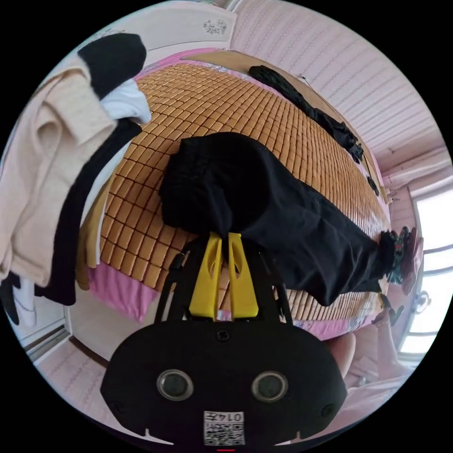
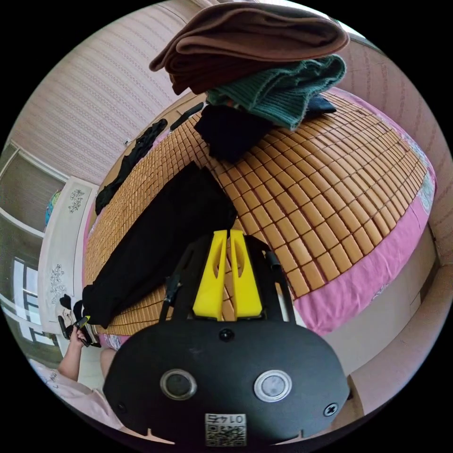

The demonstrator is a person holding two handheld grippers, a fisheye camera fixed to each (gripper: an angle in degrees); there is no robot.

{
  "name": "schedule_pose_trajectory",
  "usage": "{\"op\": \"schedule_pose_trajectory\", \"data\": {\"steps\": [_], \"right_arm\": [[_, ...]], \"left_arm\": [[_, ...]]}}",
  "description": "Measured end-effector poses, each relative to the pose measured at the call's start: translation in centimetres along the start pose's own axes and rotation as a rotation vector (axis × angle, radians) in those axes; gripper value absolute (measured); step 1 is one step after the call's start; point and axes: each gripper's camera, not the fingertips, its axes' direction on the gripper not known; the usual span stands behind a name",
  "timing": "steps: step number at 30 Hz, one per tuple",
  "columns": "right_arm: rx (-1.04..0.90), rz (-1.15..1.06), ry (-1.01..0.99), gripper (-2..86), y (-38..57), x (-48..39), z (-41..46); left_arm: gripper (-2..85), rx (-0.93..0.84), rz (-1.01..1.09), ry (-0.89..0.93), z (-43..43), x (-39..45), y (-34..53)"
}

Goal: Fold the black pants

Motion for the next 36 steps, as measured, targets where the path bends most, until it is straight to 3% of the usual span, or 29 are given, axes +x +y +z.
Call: {"op": "schedule_pose_trajectory", "data": {"steps": [6, 9, 11, 14, 18, 22, 25, 30, 36], "right_arm": [[-0.067, -0.021, 0.070, 1.5, 7.5, 4.2, -3.9], [-0.029, 0.061, 0.201, 2.4, 10.8, 6.5, -5.7], [0.028, 0.114, 0.311, 3.4, 12.8, 7.4, -6.9], [0.057, 0.017, 0.250, 6.5, 13.7, 6.6, -6.6], [0.075, -0.069, 0.139, 8.6, 12.7, 5.3, -4.4], [0.074, 0.064, 0.000, 8.8, 10.2, 6.9, -1.6], [0.023, 0.133, -0.091, 2.4, 9.3, 8.4, -0.9], [0.164, 0.055, -0.141, 0.6, 11.7, 9.0, -6.9], [0.006, 0.125, -0.134, 0.7, 14.3, 13.3, -3.0]], "left_arm": [[4.6, -0.106, 0.103, -0.133, 0.0, 0.8, 10.0], [6.4, -0.143, 0.114, -0.177, 0.3, 1.7, 13.4], [6.2, -0.103, 0.148, -0.231, -0.6, 2.8, 14.9], [4.8, 0.115, 0.164, -0.318, -3.6, 5.5, 17.0], [5.0, 0.216, 0.393, -0.201, -3.2, 15.1, 18.9], [6.1, 0.110, 0.729, 0.044, 3.6, 28.6, 22.3], [6.0, 0.051, 0.870, 0.127, 8.4, 36.6, 24.9], [6.1, 0.021, 1.007, 0.211, 11.0, 44.6, 26.0], [6.0, -0.009, 1.111, 0.174, 14.9, 52.1, 24.6]]}}
